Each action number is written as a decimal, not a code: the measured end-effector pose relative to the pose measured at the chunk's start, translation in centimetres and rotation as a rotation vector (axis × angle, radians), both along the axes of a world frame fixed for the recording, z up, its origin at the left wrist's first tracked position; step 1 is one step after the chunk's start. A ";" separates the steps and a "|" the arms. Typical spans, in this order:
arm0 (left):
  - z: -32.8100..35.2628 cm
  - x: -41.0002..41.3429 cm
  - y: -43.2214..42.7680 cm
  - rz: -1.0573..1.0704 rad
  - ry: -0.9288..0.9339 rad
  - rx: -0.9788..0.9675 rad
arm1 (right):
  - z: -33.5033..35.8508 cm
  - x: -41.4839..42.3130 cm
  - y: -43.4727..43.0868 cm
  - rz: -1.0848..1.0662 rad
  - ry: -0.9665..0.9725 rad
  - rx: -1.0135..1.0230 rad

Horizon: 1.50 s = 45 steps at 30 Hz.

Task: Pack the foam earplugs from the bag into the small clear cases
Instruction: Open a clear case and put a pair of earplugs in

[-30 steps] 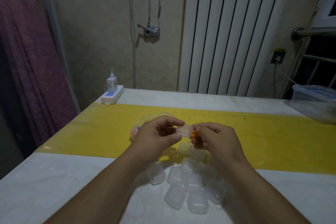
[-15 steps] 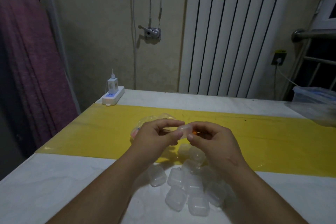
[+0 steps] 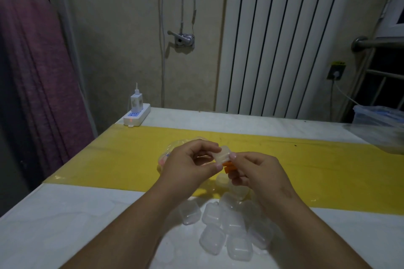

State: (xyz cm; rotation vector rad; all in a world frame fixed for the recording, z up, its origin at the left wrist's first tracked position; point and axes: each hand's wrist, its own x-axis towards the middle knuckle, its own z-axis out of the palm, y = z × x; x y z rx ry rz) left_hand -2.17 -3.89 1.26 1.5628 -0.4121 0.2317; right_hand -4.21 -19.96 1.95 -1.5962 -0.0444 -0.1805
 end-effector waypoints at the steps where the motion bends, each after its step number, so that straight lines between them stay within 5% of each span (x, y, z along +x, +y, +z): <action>1: -0.1 0.1 0.0 0.011 -0.006 0.008 | 0.0 0.0 0.1 0.002 -0.007 -0.004; 15: -0.8 0.3 0.0 0.155 -0.133 0.236 | 0.0 -0.5 0.4 0.012 -0.097 -0.195; 20: -0.5 0.3 -0.1 0.129 -0.079 0.130 | -0.3 -0.2 0.3 -0.101 -0.101 -0.278; 24: 0.0 0.2 0.0 0.083 0.013 -0.003 | -0.3 0.1 -0.1 -0.083 -0.074 -0.193; 34: -0.4 0.2 0.1 0.134 -0.008 0.297 | -0.3 0.3 -0.5 -0.113 -0.101 -0.040; 39: -0.3 0.2 -0.2 0.179 -0.027 0.320 | 0.8 -0.7 -0.2 -0.176 -0.241 -0.132; 45: -0.4 0.3 0.1 0.121 0.007 0.285 | 0.1 -0.4 -0.1 -0.195 -0.331 -0.550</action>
